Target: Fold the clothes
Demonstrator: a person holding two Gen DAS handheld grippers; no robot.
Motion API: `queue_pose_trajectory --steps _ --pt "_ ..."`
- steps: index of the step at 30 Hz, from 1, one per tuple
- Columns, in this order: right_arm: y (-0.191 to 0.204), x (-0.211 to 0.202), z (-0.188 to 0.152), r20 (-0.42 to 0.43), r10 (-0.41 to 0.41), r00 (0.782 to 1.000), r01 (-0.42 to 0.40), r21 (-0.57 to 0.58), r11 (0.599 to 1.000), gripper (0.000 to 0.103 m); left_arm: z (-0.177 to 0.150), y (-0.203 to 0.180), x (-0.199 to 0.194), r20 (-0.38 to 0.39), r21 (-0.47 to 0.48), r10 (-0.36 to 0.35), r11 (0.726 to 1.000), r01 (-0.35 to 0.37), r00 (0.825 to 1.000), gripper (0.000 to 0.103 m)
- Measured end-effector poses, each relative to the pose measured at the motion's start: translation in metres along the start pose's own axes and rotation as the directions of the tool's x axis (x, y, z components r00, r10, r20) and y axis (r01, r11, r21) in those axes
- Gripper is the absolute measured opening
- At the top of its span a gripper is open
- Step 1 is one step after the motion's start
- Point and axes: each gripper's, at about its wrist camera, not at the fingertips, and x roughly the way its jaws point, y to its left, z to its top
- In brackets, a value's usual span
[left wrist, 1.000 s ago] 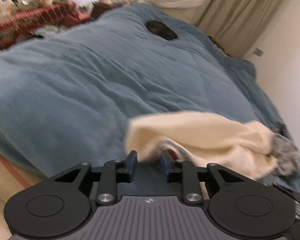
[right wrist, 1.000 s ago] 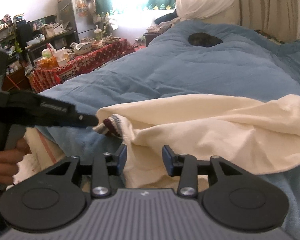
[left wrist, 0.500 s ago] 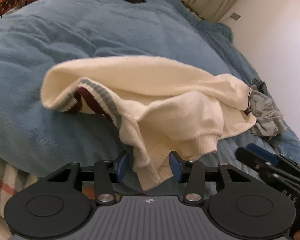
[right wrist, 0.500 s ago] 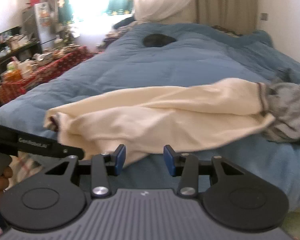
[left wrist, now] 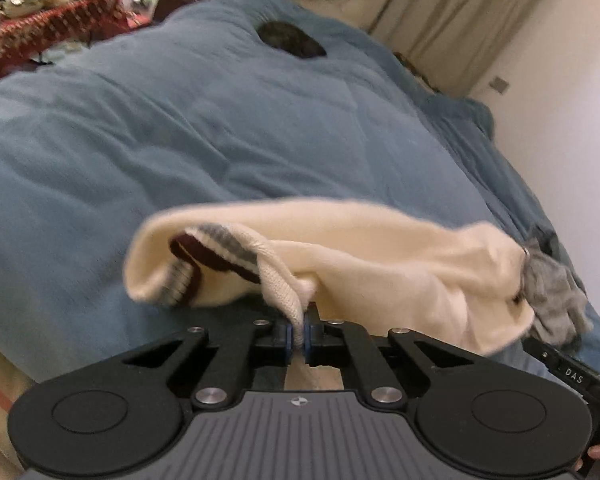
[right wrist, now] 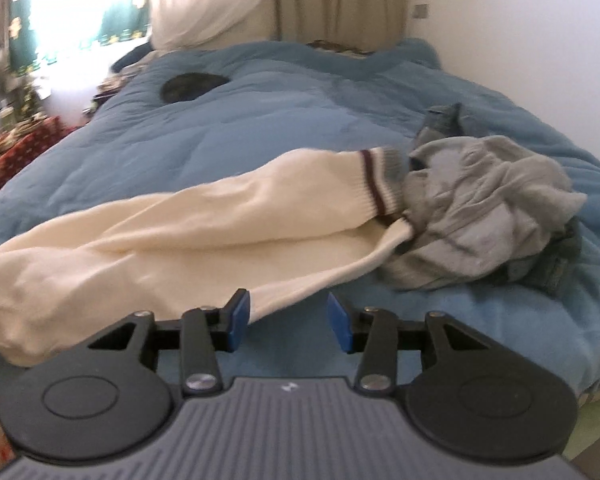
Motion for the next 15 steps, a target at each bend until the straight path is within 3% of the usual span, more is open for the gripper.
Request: queue_pose_trajectory --steps 8,10,11,15 --pt "-0.028 0.049 0.014 -0.077 -0.045 0.996 0.053 0.104 0.993 0.049 0.014 0.01 0.004 0.014 -0.029 0.017 0.999 -0.016 1.0 0.005" --pt "-0.032 0.058 0.013 -0.086 -0.021 0.996 0.033 0.135 0.99 0.034 0.016 0.008 0.005 0.022 -0.02 0.017 1.0 -0.016 1.0 0.005" --pt "-0.033 0.061 0.013 -0.09 -0.014 0.996 0.026 0.142 0.989 0.01 0.017 0.008 0.005 0.026 -0.021 0.014 1.0 -0.013 1.0 0.005" --pt "-0.023 0.059 0.012 -0.069 -0.023 0.997 0.031 0.125 0.992 0.004 0.025 0.012 0.002 0.057 -0.043 -0.001 0.999 0.003 0.998 0.005"
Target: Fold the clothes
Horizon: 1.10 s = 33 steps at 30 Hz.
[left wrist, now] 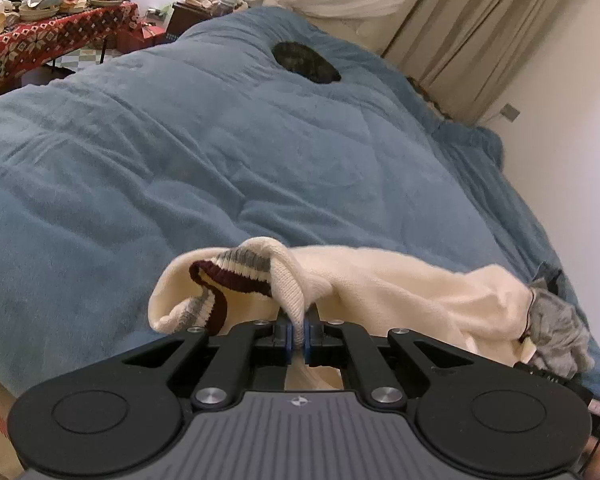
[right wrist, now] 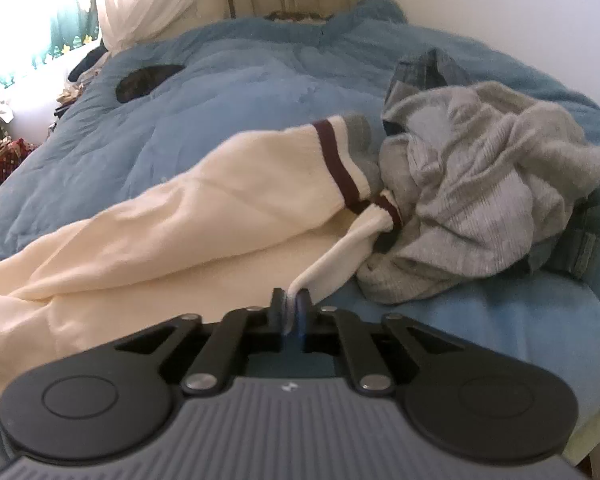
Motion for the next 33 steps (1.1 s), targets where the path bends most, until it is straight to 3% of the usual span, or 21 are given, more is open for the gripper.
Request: queue_pose_trajectory --steps 7,13,21,30,33 --pt "0.017 -0.036 0.003 0.083 0.029 0.996 -0.025 -0.049 0.998 0.004 0.02 0.001 -0.03 0.159 0.015 0.005 1.0 -0.008 0.987 0.005" --pt "0.041 -0.089 0.013 0.18 0.101 0.978 -0.084 -0.102 0.991 0.004 0.042 -0.003 -0.072 0.311 0.042 0.001 0.999 -0.014 0.95 0.005" --pt "0.075 -0.177 0.017 0.307 0.211 0.928 -0.165 -0.17 0.972 0.004 0.075 -0.011 -0.147 0.497 0.069 -0.007 0.997 -0.031 0.868 0.005" --pt "0.108 -0.281 0.027 0.433 0.317 0.844 -0.229 -0.244 0.942 0.004 0.123 -0.033 -0.225 0.637 0.085 -0.046 0.996 -0.01 0.769 0.005" --pt "0.113 -0.292 0.025 0.429 0.34 0.837 -0.252 -0.25 0.935 0.004 0.136 -0.043 -0.23 0.648 0.105 -0.05 0.994 -0.024 0.76 0.005"
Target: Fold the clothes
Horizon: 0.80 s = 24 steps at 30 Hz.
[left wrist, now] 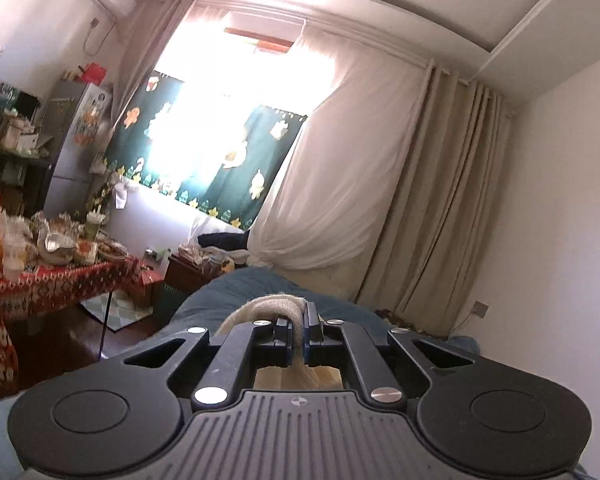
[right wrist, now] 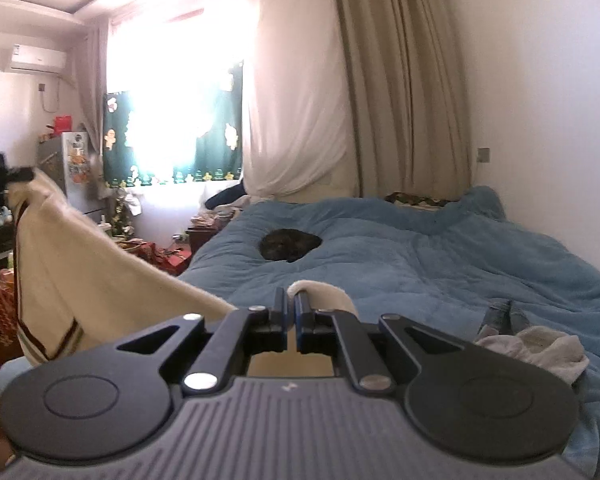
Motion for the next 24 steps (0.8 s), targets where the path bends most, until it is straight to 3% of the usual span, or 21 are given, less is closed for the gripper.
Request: queue_pose_trajectory --steps 5,11,15,19,24 --pt "-0.003 0.012 -0.019 -0.069 -0.018 0.997 0.019 0.011 1.0 0.004 -0.023 -0.009 0.034 -0.084 0.036 0.005 0.999 -0.002 0.996 0.005" --pt "-0.032 0.062 -0.068 -0.224 -0.089 0.97 0.098 0.027 0.995 0.004 -0.09 -0.016 0.094 -0.2 0.068 -0.005 0.998 0.019 0.98 0.005" --pt "-0.058 0.101 -0.106 -0.328 -0.146 0.933 0.168 0.038 0.985 0.004 -0.133 -0.026 0.147 -0.318 0.065 -0.011 0.997 0.034 0.948 0.005" --pt "-0.086 0.131 -0.135 -0.402 -0.17 0.9 0.21 0.058 0.976 0.004 -0.173 -0.04 0.199 -0.423 0.045 -0.024 0.998 0.048 0.906 0.005" --pt "-0.098 0.163 -0.144 -0.442 -0.171 0.881 0.205 0.029 0.978 0.006 -0.209 -0.061 0.25 -0.507 0.042 -0.047 0.996 0.079 0.861 0.005"
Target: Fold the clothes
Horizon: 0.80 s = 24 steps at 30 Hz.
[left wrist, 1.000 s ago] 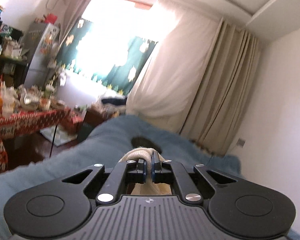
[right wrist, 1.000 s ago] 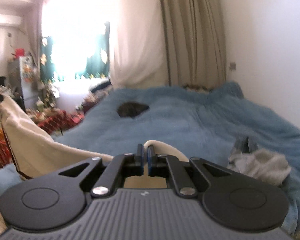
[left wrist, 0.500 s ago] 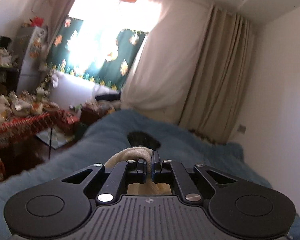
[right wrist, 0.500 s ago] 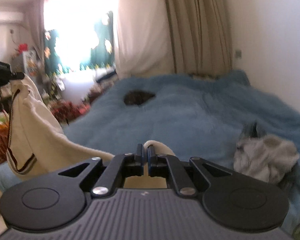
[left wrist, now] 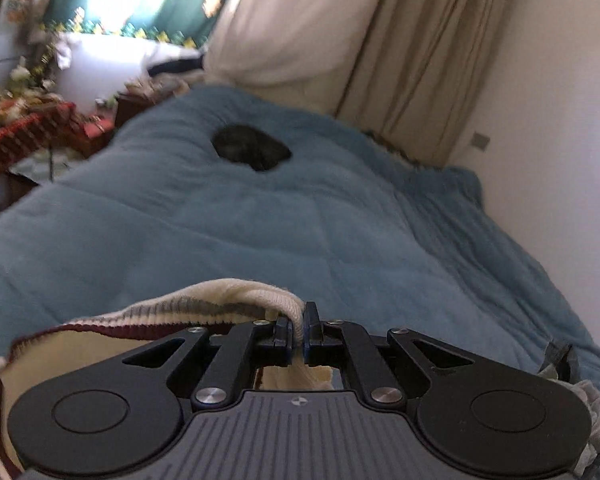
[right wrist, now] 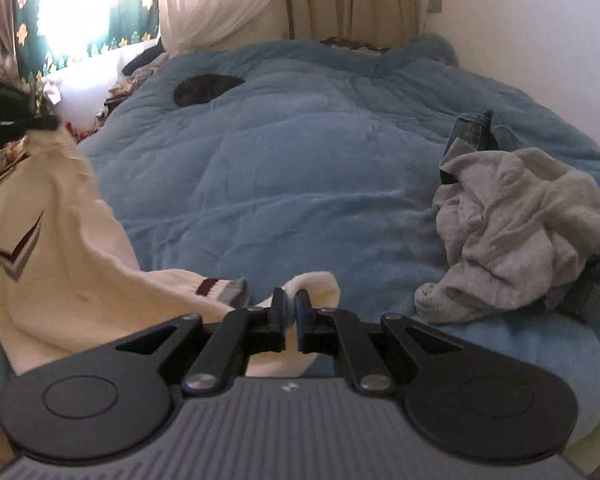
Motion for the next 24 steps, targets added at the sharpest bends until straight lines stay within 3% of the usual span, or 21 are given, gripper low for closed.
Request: queue_pose_trajectory --steps 6,11,14,19,24 --pt "-0.011 0.036 0.007 -0.052 -0.012 0.999 0.014 0.036 0.999 0.005 -0.005 -0.013 0.07 -0.104 -0.015 -0.008 1.0 0.007 0.995 0.005" --pt "-0.017 0.055 0.007 -0.086 -0.004 0.996 0.009 0.062 0.998 0.006 -0.019 -0.014 0.113 -0.237 -0.026 -0.021 1.0 0.016 0.971 0.005" --pt "-0.02 0.057 0.008 -0.091 0.004 0.996 0.004 0.079 0.997 0.006 -0.031 -0.013 0.111 -0.277 -0.023 -0.036 0.999 0.031 0.96 0.009" --pt "-0.02 0.051 0.011 -0.082 0.008 0.997 0.0 0.093 0.996 0.011 -0.033 -0.008 0.088 -0.281 0.002 -0.03 0.999 0.032 0.959 0.036" --pt "-0.015 0.033 0.013 -0.048 0.007 0.999 -0.002 0.099 0.995 0.025 -0.037 -0.006 0.054 -0.279 0.032 -0.035 0.998 0.046 0.96 0.047"
